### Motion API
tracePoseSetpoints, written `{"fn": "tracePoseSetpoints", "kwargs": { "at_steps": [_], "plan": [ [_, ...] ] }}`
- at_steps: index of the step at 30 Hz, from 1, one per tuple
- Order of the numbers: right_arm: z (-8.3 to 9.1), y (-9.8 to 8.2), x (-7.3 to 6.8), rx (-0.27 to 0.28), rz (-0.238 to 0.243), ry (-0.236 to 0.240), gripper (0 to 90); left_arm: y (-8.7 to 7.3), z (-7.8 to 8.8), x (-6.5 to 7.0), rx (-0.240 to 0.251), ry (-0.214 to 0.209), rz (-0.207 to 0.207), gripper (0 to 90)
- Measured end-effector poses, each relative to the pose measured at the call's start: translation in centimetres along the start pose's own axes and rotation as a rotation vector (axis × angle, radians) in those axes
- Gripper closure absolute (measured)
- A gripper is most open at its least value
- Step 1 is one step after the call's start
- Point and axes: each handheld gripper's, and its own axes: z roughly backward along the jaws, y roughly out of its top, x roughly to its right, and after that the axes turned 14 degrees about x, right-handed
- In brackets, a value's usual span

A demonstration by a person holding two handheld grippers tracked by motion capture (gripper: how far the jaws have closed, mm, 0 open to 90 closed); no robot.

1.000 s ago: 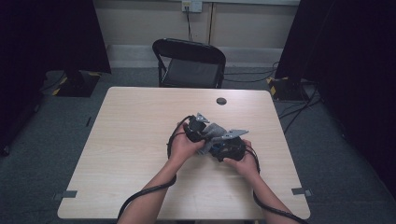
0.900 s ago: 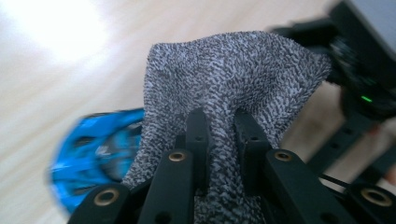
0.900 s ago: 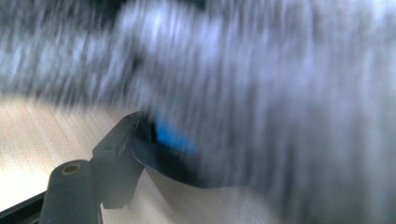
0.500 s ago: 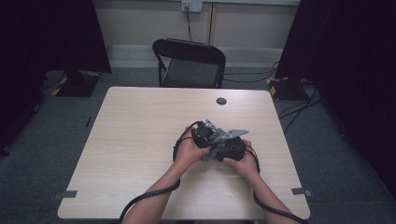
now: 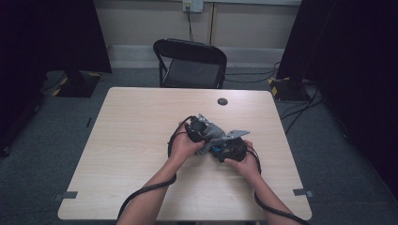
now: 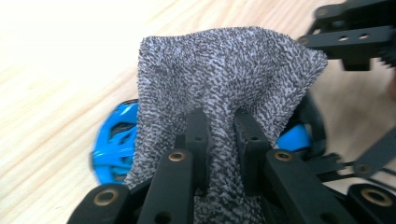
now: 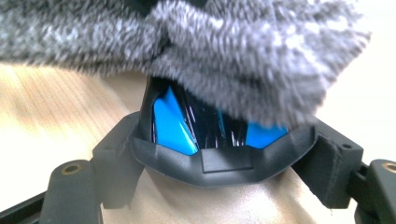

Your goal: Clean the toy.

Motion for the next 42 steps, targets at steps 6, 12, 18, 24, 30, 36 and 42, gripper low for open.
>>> {"fn": "tracePoseSetpoints", "kwargs": {
  "at_steps": [6, 12, 18, 24, 30, 36, 42],
  "plan": [
    [0.0, 0.0, 0.0, 0.0, 0.0, 0.001, 24.3, -0.3, 0.1, -1.0, 0.008, 0.011, 0.034, 78.6],
    [0.0, 0.0, 0.0, 0.0, 0.0, 0.001, 24.3, -0.4, 0.0, -1.6, 0.003, 0.027, 0.046, 78.5],
    [0.0, 0.0, 0.0, 0.0, 0.0, 0.0, 24.3, -0.4, -0.1, -2.0, -0.004, 0.038, 0.054, 78.5],
    [0.0, 0.0, 0.0, 0.0, 0.0, 0.001, 24.3, -0.6, -0.2, -2.7, -0.005, 0.058, 0.062, 78.5],
    [0.0, 0.0, 0.0, 0.0, 0.0, 0.001, 24.3, -0.8, -0.2, -3.2, -0.005, 0.072, 0.075, 78.5],
    [0.0, 0.0, 0.0, 0.0, 0.0, 0.001, 24.3, -1.0, -0.3, -3.8, 0.001, 0.089, 0.09, 78.5],
    [0.0, 0.0, 0.0, 0.0, 0.0, 0.001, 24.3, -1.1, -0.3, -4.4, -0.004, 0.104, 0.102, 78.5]
  ]
}}
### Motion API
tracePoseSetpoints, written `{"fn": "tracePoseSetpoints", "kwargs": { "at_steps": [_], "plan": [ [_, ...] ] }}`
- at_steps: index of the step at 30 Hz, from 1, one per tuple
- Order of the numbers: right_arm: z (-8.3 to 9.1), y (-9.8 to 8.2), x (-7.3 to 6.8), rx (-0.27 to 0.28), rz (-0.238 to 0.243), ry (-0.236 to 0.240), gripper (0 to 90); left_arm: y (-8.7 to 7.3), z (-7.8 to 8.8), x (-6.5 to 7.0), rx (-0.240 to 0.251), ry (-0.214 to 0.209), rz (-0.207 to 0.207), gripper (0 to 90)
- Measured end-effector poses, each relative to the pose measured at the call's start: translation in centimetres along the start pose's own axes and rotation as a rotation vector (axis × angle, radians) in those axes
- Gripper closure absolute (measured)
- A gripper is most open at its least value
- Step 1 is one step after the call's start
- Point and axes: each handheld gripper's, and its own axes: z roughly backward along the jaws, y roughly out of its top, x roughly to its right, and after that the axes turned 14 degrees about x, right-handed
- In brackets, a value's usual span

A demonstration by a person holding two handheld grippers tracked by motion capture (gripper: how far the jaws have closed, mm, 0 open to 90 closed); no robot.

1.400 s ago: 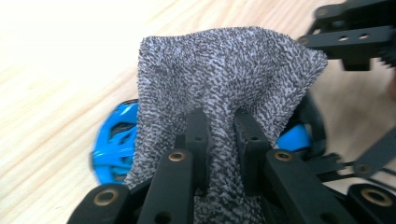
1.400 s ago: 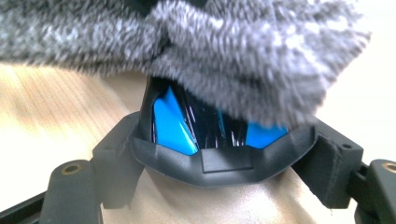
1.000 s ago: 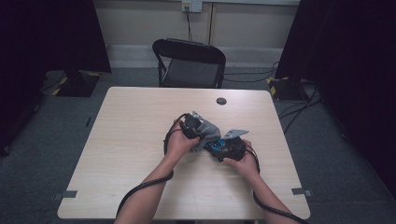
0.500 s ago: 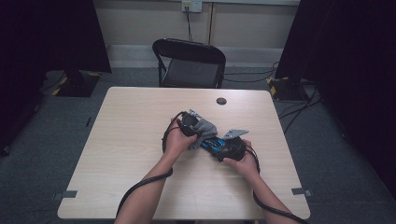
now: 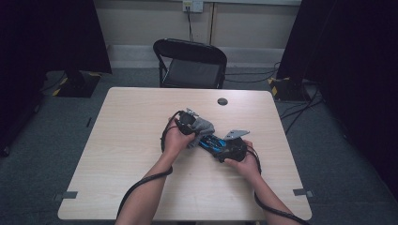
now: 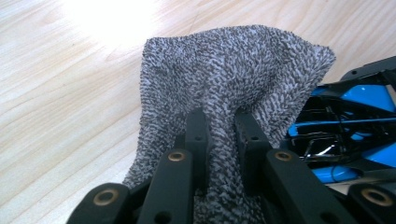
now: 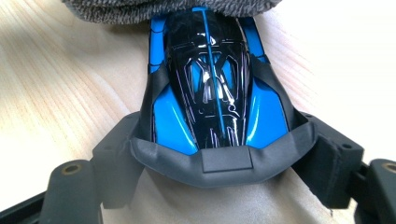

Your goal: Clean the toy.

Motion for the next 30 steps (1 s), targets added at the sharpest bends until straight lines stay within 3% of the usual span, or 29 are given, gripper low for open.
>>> {"fn": "tracePoseSetpoints", "kwargs": {
  "at_steps": [30],
  "plan": [
    [0.0, 0.0, 0.0, 0.0, 0.0, 0.0, 24.2, -0.4, -0.4, -1.9, -0.006, 0.044, 0.049, 78.4]
  ]
}}
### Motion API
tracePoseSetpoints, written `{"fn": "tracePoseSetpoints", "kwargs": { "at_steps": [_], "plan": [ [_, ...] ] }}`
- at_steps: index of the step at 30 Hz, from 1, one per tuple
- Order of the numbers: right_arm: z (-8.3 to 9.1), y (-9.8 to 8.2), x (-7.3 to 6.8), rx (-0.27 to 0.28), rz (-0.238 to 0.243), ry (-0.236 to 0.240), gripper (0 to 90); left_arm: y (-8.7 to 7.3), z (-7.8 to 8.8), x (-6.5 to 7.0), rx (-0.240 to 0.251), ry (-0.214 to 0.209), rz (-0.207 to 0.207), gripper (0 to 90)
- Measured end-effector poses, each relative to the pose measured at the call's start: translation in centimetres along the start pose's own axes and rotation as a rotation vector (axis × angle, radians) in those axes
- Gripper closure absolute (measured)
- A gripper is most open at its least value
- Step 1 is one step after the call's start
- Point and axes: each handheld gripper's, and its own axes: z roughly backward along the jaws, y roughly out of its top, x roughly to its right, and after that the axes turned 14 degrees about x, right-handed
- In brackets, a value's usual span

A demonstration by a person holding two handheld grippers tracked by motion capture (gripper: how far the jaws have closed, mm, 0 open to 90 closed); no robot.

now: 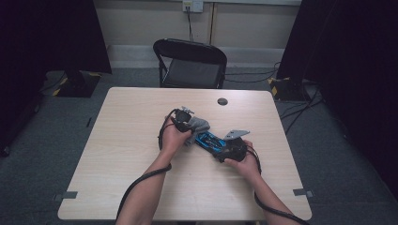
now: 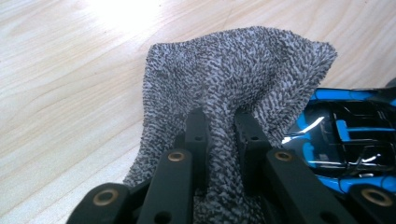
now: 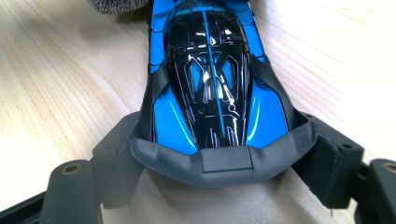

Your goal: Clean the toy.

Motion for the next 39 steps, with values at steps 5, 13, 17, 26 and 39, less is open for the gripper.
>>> {"fn": "tracePoseSetpoints", "kwargs": {
  "at_steps": [5, 13, 17, 26, 39],
  "plan": [
    [0.0, 0.0, 0.0, 0.0, -0.001, 0.0, 24.2, -0.1, -0.1, -0.5, -0.004, 0.007, 0.01, 78.4],
    [0.0, 0.0, 0.0, 0.0, -0.002, 0.0, 24.2, -0.4, -0.1, -1.0, 0.005, 0.013, 0.027, 78.5],
    [0.0, 0.0, 0.0, 0.0, -0.001, 0.0, 24.2, -0.5, 0.0, -1.3, 0.003, 0.018, 0.032, 78.5],
    [0.0, 0.0, 0.0, 0.0, -0.002, 0.0, 24.1, -1.0, 0.6, -2.4, -0.01, 0.049, 0.029, 78.5],
    [0.0, 0.0, 0.0, -0.001, -0.004, 0.001, 24.0, -1.0, 4.1, -4.0, -0.004, 0.083, 0.033, 78.5]
  ]
}}
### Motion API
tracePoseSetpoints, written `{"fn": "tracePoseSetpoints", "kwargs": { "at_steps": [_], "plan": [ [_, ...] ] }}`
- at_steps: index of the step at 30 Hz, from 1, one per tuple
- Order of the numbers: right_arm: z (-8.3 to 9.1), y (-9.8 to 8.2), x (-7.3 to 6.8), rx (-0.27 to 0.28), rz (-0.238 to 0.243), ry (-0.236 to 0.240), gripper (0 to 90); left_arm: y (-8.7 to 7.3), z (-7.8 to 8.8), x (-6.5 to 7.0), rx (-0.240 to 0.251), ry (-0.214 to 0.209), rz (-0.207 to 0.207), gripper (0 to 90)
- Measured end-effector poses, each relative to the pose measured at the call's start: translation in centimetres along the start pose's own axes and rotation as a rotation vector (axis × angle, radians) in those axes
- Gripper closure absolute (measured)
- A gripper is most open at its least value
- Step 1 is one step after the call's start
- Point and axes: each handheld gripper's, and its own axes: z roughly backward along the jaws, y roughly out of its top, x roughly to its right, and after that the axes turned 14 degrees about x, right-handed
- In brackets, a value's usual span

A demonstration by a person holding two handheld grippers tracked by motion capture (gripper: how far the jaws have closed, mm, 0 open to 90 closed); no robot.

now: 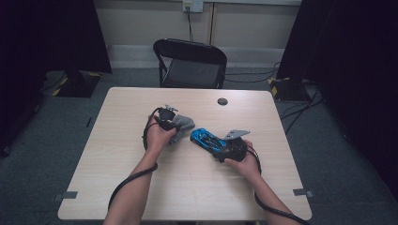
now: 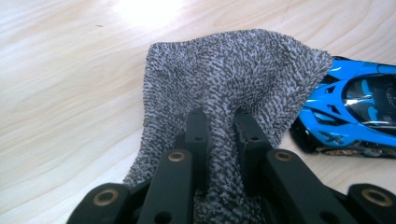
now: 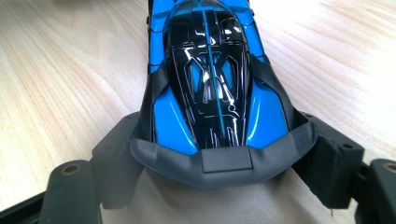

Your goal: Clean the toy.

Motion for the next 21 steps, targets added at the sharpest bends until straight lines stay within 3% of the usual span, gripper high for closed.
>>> {"fn": "tracePoseSetpoints", "kwargs": {
  "at_steps": [6, 16, 21],
  "plan": [
    [0.0, 0.0, 0.1, -0.001, 0.004, 0.005, 23.4, -0.2, 1.3, -0.3, 0.015, -0.019, -0.015, 78.4],
    [0.3, 0.3, 0.4, -0.014, -0.013, 0.002, 15.4, -0.6, 1.8, 0.1, 0.015, -0.031, -0.04, 78.3],
    [1.1, 1.1, 0.4, 0.026, -0.029, 0.012, 15.2, -0.6, 2.3, 0.2, 0.03, -0.037, -0.054, 78.3]
  ]
}}
